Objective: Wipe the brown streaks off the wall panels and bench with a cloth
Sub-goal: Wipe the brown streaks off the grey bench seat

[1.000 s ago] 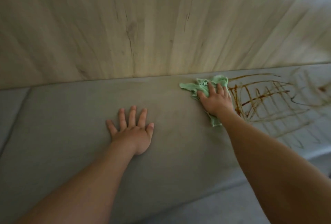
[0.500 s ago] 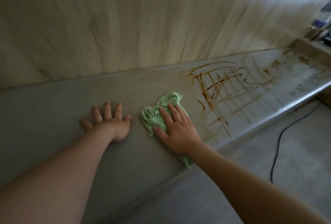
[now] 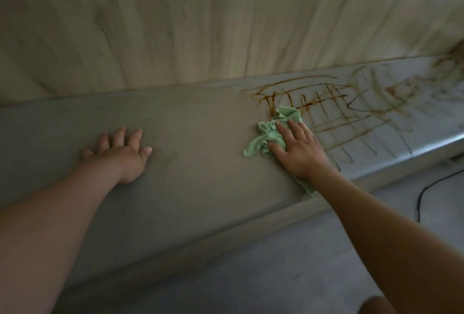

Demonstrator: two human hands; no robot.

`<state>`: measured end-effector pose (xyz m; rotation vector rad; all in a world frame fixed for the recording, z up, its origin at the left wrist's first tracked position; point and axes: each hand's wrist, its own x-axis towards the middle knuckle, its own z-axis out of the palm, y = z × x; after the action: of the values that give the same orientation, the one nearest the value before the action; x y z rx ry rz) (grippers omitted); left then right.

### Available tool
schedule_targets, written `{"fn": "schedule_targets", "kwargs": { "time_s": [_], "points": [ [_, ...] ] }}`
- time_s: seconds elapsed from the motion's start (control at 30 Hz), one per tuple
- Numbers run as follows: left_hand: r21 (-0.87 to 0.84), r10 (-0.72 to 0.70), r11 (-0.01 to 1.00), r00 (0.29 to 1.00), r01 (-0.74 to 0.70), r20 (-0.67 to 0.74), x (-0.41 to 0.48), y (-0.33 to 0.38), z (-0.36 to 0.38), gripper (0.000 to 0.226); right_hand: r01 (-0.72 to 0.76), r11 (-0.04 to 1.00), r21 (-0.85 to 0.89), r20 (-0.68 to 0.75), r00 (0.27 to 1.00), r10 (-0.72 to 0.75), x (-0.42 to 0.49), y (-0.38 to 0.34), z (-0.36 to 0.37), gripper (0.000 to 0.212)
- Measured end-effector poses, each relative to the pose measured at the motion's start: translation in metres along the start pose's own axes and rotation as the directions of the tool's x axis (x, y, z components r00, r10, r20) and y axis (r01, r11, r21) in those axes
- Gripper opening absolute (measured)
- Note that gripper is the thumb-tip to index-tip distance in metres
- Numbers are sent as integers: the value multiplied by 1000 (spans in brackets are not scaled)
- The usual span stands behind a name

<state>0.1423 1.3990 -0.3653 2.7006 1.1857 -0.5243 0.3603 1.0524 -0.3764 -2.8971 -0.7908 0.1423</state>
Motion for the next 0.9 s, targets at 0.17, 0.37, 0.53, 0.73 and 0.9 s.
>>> {"fn": "schedule_targets", "kwargs": {
  "time_s": [0.17, 0.37, 0.53, 0.73, 0.9],
  "points": [
    [-18, -59, 998, 991, 57, -124, -14, 45, -4, 54, -19, 999, 30, 38, 999, 18, 35, -37, 1, 86],
    [-106, 57, 990, 961, -89, -269, -25, 167, -1, 40, 605, 795, 54, 86, 790, -607, -16, -36, 5, 75],
    [-146, 45, 987, 986, -68, -159, -15, 245, 19, 52, 643, 764, 50, 66, 761, -645, -25, 53, -4, 65],
    [-195, -15, 981, 994, -5, -105, -7, 245, 15, 49, 565, 822, 66, 8, 824, -567, -28, 43, 0, 59],
    [-167, -30, 986, 997, 18, -75, -11, 248, 14, 51, 495, 862, 112, -35, 869, -494, -72, 0, 23, 72]
  ]
}}
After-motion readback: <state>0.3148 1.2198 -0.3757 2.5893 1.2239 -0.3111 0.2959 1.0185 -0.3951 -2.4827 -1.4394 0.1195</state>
